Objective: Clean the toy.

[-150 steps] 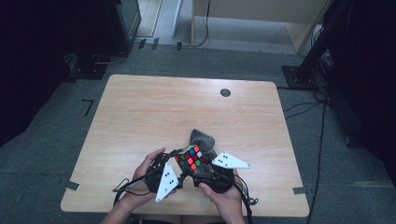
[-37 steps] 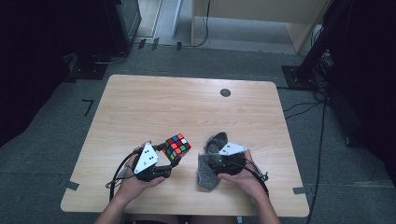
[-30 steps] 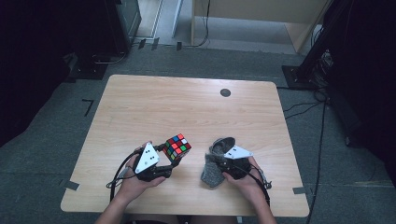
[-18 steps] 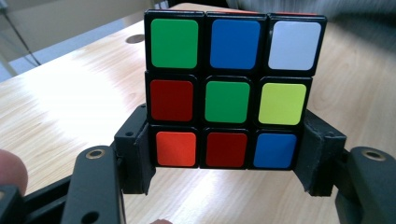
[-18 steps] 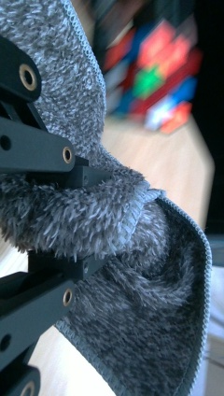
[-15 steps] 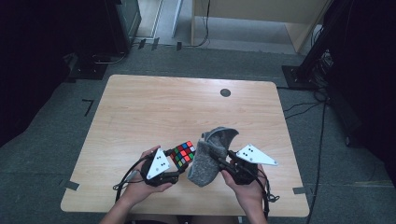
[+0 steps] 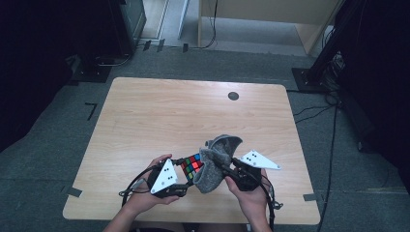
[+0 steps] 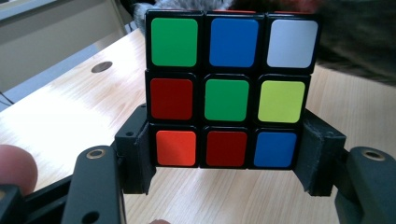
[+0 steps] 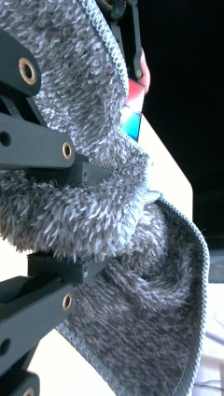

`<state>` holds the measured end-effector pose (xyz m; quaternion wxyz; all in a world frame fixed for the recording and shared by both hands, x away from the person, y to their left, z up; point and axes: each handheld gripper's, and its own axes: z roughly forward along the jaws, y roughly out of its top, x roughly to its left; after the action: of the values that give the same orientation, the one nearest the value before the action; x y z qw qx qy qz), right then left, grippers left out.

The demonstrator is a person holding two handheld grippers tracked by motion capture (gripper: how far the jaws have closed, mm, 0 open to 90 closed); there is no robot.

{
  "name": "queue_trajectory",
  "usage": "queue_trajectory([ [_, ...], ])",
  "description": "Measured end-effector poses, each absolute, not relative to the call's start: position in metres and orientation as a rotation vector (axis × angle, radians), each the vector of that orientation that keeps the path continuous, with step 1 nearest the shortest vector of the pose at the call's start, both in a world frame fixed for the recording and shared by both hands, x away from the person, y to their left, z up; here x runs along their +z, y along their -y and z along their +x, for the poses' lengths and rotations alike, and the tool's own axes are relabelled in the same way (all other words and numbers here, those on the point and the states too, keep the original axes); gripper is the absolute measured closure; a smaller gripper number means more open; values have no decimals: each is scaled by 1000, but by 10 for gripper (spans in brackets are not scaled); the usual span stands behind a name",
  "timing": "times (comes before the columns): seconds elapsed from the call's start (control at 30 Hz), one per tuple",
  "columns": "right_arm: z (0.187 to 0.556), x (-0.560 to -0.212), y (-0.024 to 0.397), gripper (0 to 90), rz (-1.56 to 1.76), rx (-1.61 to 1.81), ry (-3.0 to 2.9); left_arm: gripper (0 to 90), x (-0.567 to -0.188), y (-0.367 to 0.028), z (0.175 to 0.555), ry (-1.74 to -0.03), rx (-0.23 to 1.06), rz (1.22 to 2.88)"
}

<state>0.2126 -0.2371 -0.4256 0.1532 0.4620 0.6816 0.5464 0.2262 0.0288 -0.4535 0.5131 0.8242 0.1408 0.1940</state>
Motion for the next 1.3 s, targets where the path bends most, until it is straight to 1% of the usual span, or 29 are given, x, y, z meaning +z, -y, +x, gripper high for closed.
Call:
queue_trajectory([
  [0.07,210,-422,237,660,1327,1631,-1955,342,-455,-27,226,-335,478,2007],
  [0.13,204,-415,227,659,1244,1699,-1984,342,-457,-23,225,-338,494,2030],
  [0.27,193,-408,206,654,1063,1636,-2022,342,-451,-23,222,-352,523,2011],
  [0.47,204,-419,224,653,1220,1568,-1950,343,-448,-31,226,-375,514,1988],
  [0.5,202,-418,223,650,1198,1581,-1951,342,-448,-31,227,-378,511,1987],
  [0.53,196,-412,214,641,1095,1629,-1976,342,-449,-31,227,-380,509,1988],
  [0.67,190,-408,202,637,997,1577,-1999,342,-450,-28,225,-378,526,2002],
  [0.87,200,-419,219,636,1113,1537,-1978,342,-450,-28,225,-381,520,2002],
  [1.03,185,-409,199,629,876,1539,-2015,342,-451,-25,226,-410,529,2027],
  [1.17,172,-413,175,626,618,1342,-2018,342,-450,-20,225,-442,581,2105],
  [1.3,174,-420,169,629,477,1236,-2024,343,-447,-16,224,-459,622,2177],
])
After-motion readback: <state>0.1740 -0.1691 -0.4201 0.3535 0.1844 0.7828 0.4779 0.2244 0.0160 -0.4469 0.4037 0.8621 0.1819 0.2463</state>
